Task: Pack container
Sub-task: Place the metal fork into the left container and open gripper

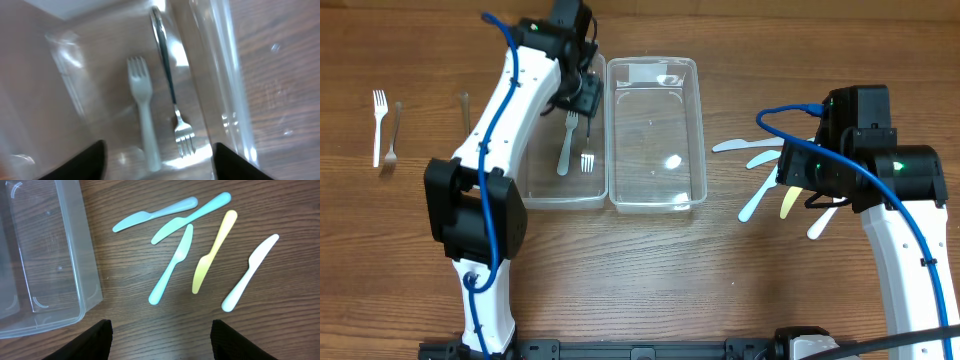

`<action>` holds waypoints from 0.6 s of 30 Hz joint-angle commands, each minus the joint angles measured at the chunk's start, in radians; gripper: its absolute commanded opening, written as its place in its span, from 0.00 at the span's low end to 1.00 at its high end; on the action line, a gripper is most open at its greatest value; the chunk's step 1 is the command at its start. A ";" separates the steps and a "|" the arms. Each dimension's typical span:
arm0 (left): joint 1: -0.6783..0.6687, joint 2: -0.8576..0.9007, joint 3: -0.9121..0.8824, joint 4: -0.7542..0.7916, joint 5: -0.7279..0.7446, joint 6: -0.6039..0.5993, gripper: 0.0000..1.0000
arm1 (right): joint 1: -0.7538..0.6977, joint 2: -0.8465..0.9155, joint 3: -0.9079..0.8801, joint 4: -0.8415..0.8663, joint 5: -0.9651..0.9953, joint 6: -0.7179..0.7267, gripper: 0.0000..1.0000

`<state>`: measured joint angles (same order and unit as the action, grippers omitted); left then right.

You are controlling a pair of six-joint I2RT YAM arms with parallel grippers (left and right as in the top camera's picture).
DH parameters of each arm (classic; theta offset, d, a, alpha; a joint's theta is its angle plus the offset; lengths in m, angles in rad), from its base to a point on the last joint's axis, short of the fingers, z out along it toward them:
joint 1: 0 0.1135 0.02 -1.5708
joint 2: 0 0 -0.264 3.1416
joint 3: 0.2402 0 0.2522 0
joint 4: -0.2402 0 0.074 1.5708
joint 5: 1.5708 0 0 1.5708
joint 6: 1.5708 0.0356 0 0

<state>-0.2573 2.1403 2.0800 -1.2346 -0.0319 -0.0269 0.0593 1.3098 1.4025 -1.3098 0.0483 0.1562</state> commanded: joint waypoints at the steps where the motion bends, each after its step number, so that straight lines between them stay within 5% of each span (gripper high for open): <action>1: 0.075 -0.130 0.167 -0.028 -0.091 -0.046 1.00 | -0.003 -0.016 0.026 0.001 -0.005 0.001 0.65; 8: 0.298 -0.137 0.179 -0.047 -0.106 -0.195 1.00 | -0.003 -0.016 0.025 0.002 -0.005 0.001 0.66; 18: 0.448 0.060 0.072 -0.048 -0.058 -0.198 1.00 | -0.003 -0.016 0.026 0.001 -0.005 0.001 0.66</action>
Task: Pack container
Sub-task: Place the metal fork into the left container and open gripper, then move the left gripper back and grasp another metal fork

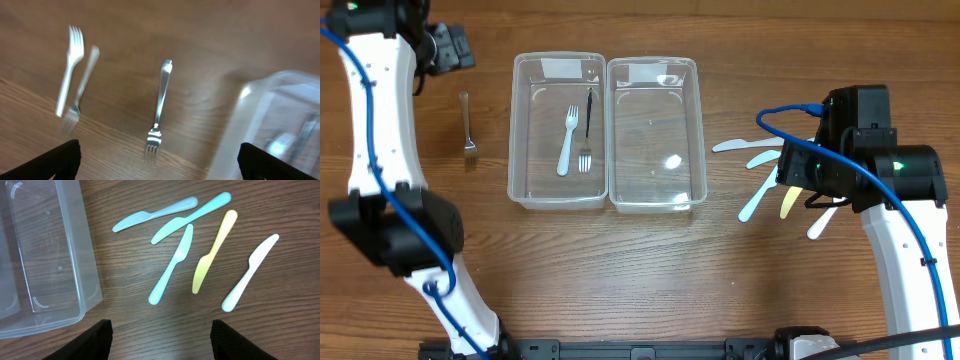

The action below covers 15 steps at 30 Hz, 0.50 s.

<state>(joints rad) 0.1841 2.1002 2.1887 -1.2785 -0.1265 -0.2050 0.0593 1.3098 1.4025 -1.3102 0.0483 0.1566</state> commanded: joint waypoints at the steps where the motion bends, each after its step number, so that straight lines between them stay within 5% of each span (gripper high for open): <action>1: 0.009 0.129 -0.040 -0.003 0.045 -0.020 1.00 | -0.003 -0.016 0.026 0.001 -0.005 0.001 0.65; 15: 0.014 0.399 -0.041 -0.005 0.100 -0.008 1.00 | -0.003 -0.016 0.025 -0.002 -0.005 0.000 0.65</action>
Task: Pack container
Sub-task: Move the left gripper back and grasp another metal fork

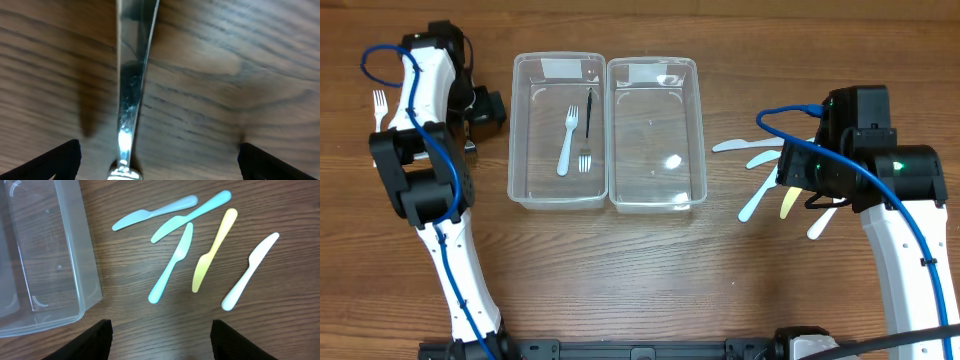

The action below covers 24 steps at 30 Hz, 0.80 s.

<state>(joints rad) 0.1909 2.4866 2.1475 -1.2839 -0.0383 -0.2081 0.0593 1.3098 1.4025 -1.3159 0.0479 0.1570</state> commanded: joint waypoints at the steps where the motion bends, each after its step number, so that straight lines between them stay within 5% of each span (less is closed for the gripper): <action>1: 0.007 0.012 0.000 0.003 0.012 -0.005 1.00 | -0.003 -0.016 0.026 0.004 -0.005 0.000 0.66; 5: 0.007 0.012 -0.001 0.001 0.009 0.013 0.98 | -0.003 -0.016 0.025 0.005 -0.005 0.000 0.66; 13: 0.007 0.012 -0.005 -0.003 0.010 0.051 0.46 | -0.003 -0.016 0.025 0.004 -0.005 0.000 0.66; 24: 0.007 0.012 -0.005 -0.004 0.009 0.055 0.04 | -0.003 -0.016 0.026 0.004 -0.005 0.000 0.66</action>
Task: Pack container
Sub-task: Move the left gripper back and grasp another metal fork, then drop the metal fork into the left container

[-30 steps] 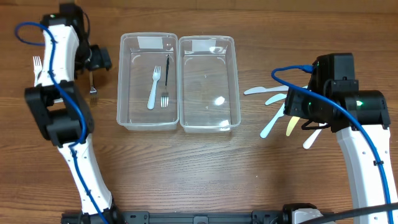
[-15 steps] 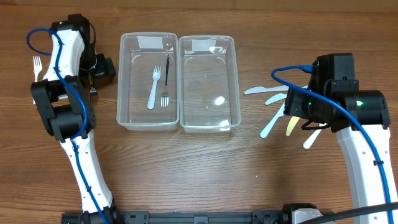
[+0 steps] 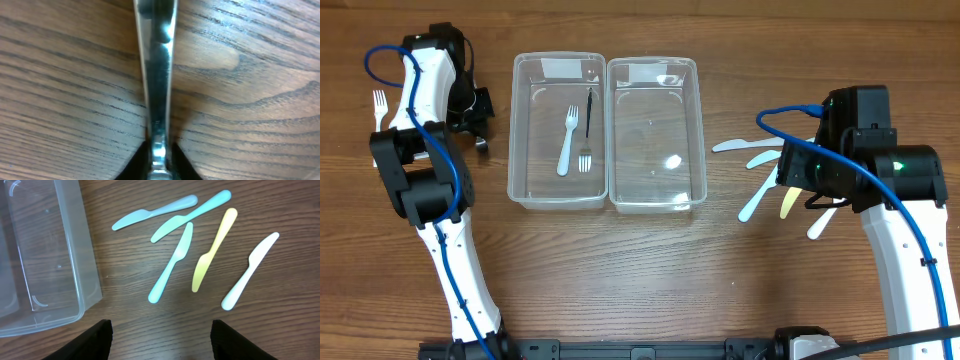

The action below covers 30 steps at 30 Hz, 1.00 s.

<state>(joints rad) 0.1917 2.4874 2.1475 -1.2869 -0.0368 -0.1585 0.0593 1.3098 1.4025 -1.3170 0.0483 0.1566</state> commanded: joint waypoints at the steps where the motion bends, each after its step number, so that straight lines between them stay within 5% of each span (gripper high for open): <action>1: 0.006 0.011 -0.005 -0.001 0.007 0.006 0.04 | -0.003 -0.016 0.025 0.006 -0.005 0.000 0.65; 11: -0.010 -0.064 0.010 -0.040 -0.001 0.047 0.04 | -0.003 -0.016 0.025 0.010 -0.004 0.000 0.66; 19: -0.059 -0.401 0.010 -0.036 -0.009 0.047 0.04 | -0.003 -0.016 0.026 0.011 -0.005 0.000 0.66; 30: -0.372 -0.513 0.008 -0.040 -0.012 0.062 0.04 | -0.003 -0.016 0.026 0.012 -0.005 0.000 0.66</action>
<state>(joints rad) -0.0837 1.9015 2.1674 -1.3254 -0.0441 -0.1249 0.0593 1.3098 1.4025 -1.3098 0.0483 0.1566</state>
